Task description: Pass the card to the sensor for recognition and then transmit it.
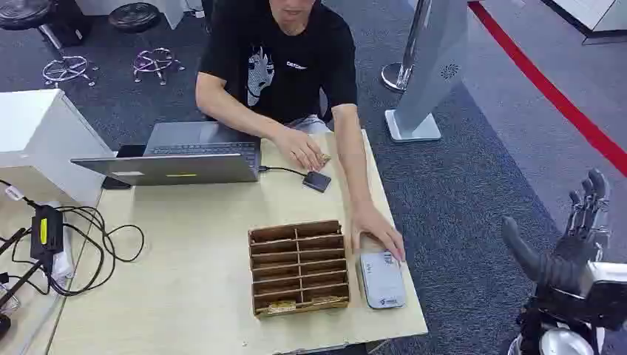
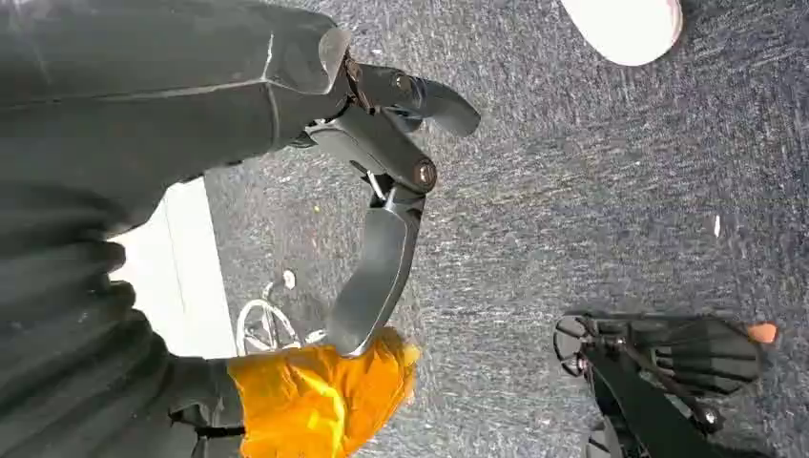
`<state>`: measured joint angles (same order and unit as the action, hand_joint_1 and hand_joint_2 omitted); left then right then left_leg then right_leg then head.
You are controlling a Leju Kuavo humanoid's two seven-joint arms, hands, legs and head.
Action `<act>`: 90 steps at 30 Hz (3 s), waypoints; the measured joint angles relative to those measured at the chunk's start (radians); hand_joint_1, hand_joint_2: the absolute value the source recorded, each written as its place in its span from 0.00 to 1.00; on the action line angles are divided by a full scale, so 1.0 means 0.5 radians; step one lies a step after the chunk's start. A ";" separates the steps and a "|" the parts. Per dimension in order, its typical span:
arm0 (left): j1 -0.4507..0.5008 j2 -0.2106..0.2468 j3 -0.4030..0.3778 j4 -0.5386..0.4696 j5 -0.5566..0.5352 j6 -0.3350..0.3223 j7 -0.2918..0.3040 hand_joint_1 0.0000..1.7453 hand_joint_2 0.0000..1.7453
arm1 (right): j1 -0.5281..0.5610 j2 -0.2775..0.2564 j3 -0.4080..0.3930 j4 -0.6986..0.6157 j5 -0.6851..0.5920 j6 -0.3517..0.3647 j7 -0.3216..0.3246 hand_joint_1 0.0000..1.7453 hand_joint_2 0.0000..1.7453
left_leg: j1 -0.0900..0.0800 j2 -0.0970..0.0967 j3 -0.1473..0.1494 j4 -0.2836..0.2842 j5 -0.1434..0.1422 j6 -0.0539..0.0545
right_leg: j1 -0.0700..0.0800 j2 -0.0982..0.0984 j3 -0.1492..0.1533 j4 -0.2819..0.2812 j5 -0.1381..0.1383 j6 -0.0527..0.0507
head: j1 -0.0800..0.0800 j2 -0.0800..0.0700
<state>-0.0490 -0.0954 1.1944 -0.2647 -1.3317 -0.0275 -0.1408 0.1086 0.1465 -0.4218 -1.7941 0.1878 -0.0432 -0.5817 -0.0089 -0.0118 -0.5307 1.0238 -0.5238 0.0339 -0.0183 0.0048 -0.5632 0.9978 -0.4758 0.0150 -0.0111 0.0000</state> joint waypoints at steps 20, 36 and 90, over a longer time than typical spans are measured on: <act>-0.015 -0.004 0.055 0.000 -0.069 0.002 -0.003 0.00 1.00 | 0.004 -0.099 0.734 -0.095 1.222 -0.591 0.286 0.00 1.00 | 0.000 0.000 0.000 0.000 0.000 0.000 | 0.000 0.000 0.000 0.000 0.000 0.000 | 0.000 0.000; -0.027 -0.004 0.057 0.005 -0.140 -0.005 -0.003 0.00 1.00 | -0.115 -0.197 1.381 0.127 2.119 -0.883 0.690 0.00 1.00 | 0.001 0.000 0.000 0.000 0.000 0.000 | 0.001 0.000 0.001 0.000 0.000 0.000 | 0.000 0.000; -0.053 0.005 0.050 0.025 -0.253 -0.047 -0.011 0.00 1.00 | -0.595 -0.241 1.655 1.080 2.340 -0.925 0.814 1.00 1.00 | 0.001 0.000 0.000 0.000 0.002 0.000 | 0.000 0.000 0.000 0.000 0.001 0.000 | 0.000 0.000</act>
<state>-0.0755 -0.0927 1.2196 -0.2522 -1.4584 -0.0507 -0.1465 -0.1889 0.0259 0.4055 -1.2543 1.3580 -0.5055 -0.1747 -0.0086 -0.0120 -0.5307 1.0238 -0.5229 0.0340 -0.0181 0.0050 -0.5630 0.9980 -0.4753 0.0148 -0.0111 0.0000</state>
